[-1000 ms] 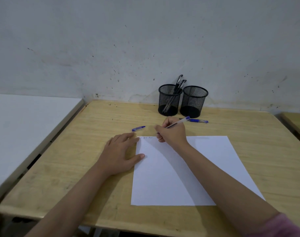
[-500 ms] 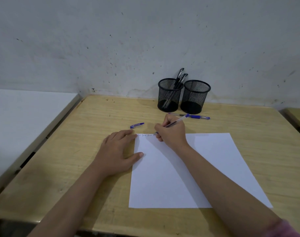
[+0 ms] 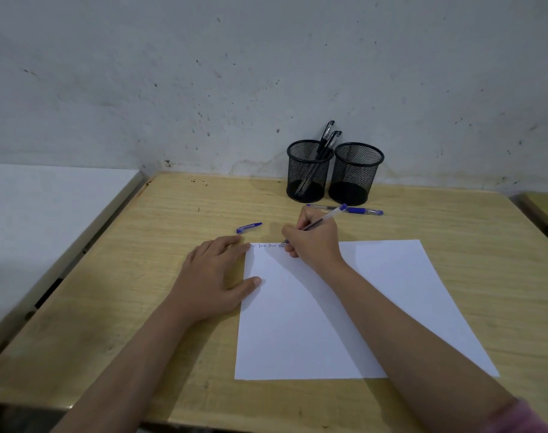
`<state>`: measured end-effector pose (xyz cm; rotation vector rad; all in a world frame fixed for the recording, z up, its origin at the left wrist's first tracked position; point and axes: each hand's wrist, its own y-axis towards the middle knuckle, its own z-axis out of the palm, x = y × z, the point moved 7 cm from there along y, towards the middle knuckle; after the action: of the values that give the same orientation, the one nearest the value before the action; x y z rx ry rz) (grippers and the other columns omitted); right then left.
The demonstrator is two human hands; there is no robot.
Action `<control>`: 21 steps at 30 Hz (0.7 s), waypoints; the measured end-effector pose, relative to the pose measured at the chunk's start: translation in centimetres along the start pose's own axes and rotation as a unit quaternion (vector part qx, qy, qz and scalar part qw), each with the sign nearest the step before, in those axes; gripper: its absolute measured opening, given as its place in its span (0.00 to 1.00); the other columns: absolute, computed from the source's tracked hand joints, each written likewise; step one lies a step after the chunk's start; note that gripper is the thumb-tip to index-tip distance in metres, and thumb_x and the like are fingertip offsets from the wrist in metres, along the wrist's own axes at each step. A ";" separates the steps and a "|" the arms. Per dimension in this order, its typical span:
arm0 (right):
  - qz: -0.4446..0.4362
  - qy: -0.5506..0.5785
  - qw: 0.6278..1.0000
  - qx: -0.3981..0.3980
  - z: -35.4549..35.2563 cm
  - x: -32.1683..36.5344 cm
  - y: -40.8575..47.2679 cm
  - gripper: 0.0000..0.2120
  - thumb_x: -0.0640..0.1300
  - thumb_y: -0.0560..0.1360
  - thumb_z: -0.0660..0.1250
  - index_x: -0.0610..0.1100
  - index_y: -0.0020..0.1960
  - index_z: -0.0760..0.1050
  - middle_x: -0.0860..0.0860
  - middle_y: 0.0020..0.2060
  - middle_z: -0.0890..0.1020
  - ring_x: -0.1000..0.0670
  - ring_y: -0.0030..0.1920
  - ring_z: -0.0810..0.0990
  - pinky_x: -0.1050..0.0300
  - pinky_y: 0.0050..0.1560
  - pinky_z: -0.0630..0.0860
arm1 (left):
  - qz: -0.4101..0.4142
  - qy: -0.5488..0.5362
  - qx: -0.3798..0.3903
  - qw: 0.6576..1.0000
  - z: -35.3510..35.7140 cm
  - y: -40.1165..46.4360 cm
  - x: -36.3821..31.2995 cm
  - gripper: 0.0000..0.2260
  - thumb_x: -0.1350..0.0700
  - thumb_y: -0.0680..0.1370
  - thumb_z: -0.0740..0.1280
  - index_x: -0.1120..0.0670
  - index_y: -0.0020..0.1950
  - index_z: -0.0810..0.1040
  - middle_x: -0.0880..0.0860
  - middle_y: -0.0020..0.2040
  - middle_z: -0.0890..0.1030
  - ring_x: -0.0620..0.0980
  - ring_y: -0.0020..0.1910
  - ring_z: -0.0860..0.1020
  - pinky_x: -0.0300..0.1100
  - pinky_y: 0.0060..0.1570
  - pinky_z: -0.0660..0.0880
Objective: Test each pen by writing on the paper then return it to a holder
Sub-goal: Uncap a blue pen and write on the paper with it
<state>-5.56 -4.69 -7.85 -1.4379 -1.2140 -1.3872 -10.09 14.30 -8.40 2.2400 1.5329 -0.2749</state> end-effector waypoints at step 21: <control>-0.005 -0.008 1.000 -0.028 -0.5 0.2 -0.3 0.17 0.28 0.66 0.64 0.44 0.28 0.60 0.43 0.24 0.66 0.46 0.22 0.73 0.62 0.21 0.67 | 0.005 -0.008 -0.001 1.000 -0.1 0.0 -0.1 0.31 0.31 0.67 0.57 0.43 0.67 0.68 0.42 0.68 0.68 0.45 0.67 0.65 0.51 0.66 0.62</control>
<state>-5.96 -5.10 -7.57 -1.4873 -1.2018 -1.4286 -10.15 14.26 -8.22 2.2386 1.5143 -0.2875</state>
